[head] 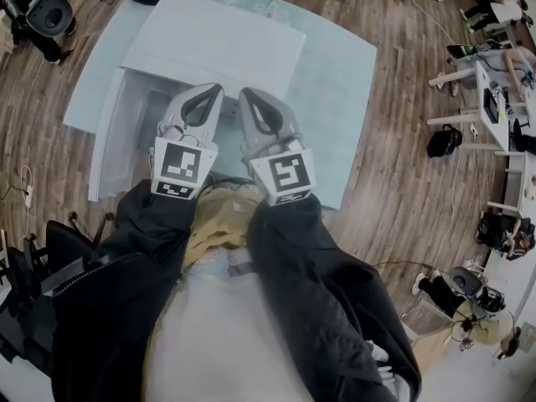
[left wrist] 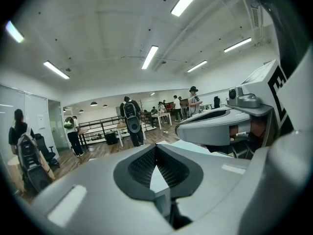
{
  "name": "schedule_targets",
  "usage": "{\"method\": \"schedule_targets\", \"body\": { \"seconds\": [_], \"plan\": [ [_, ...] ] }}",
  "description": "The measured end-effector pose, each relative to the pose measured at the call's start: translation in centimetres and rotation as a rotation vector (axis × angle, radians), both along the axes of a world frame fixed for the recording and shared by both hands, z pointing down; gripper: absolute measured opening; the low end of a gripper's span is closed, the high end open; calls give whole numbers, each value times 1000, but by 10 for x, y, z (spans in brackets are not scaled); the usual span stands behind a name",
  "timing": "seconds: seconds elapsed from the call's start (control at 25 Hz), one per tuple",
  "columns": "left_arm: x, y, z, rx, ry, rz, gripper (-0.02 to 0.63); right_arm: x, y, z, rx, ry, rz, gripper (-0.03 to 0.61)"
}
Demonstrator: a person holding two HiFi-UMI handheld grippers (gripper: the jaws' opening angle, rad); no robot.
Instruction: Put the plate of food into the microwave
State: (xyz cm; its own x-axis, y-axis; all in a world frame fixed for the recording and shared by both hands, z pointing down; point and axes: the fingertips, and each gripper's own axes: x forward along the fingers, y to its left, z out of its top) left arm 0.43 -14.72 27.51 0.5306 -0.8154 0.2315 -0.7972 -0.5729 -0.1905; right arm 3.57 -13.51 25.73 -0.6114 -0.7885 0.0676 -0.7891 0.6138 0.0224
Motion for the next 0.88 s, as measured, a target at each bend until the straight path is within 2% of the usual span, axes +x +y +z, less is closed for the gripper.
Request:
{"method": "schedule_targets", "body": {
  "seconds": [0.16,0.44,0.88],
  "plan": [
    [-1,-3,-1,-1,0,-16,0,3,-4,0,-6,-1,2,-8],
    [-5,0,-3,23,45,-28,0,-3,-2,5,-15,10,-20,-8],
    [-14,5,4,10,35,-63,0,-7,0,10,-23,34,-26,-8]
  ]
}}
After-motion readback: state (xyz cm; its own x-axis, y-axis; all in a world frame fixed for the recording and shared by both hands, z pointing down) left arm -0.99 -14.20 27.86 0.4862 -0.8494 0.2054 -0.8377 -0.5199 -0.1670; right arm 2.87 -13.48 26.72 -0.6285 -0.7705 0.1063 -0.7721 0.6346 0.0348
